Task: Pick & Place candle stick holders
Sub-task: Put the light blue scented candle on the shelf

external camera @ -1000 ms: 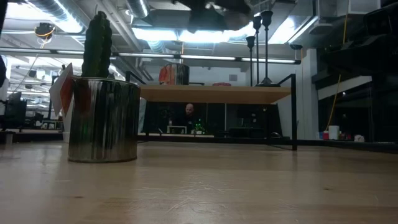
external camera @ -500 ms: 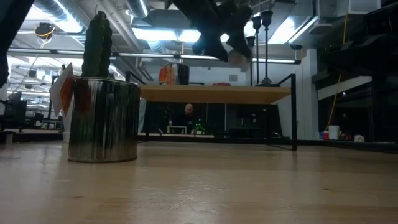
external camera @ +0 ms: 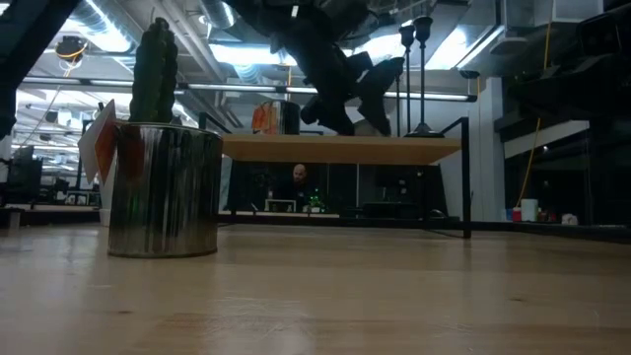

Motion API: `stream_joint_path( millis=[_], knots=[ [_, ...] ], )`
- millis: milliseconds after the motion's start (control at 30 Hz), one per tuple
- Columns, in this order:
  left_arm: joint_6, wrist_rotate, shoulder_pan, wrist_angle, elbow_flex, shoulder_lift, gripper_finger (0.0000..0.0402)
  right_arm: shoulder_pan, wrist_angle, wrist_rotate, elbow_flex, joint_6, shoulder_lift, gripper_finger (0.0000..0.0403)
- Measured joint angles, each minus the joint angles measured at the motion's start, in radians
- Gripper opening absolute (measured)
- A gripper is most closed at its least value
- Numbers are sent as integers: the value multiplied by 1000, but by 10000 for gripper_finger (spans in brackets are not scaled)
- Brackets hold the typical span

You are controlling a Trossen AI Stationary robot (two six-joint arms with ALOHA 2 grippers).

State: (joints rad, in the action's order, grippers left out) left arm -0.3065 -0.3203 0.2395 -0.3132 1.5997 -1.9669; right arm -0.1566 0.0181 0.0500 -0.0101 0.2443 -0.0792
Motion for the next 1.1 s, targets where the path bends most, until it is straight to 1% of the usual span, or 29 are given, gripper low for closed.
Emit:
stream_joint_path(
  millis=[167, 267, 467, 667, 867, 933, 1033, 1100],
  knots=[
    [9, -4, 6, 6, 0, -4, 294, 0, 0, 0, 0, 0, 0, 100],
    [13, -27, 5, 5, 0, -4, 297, 0, 0, 0, 0, 0, 0, 100],
    [13, -37, 5, 1, 2, -2, 326, 0, 0, 0, 0, 0, 0, 100],
    [14, -44, 4, 3, 41, 1, 347, 0, 0, 0, 0, 0, 0, 100],
    [58, -52, -6, -15, 91, 1, 348, 0, 0, 0, 0, 0, 0, 101],
    [96, -59, -20, -34, 112, 1, 348, 0, 0, 0, 0, 0, 0, 101],
    [166, -96, -51, -107, 147, 1, 341, 0, 0, 0, 0, 0, 0, 101],
    [193, -147, -78, -146, 159, 1, 329, 0, 0, 0, 0, 0, 0, 101]
  ],
)
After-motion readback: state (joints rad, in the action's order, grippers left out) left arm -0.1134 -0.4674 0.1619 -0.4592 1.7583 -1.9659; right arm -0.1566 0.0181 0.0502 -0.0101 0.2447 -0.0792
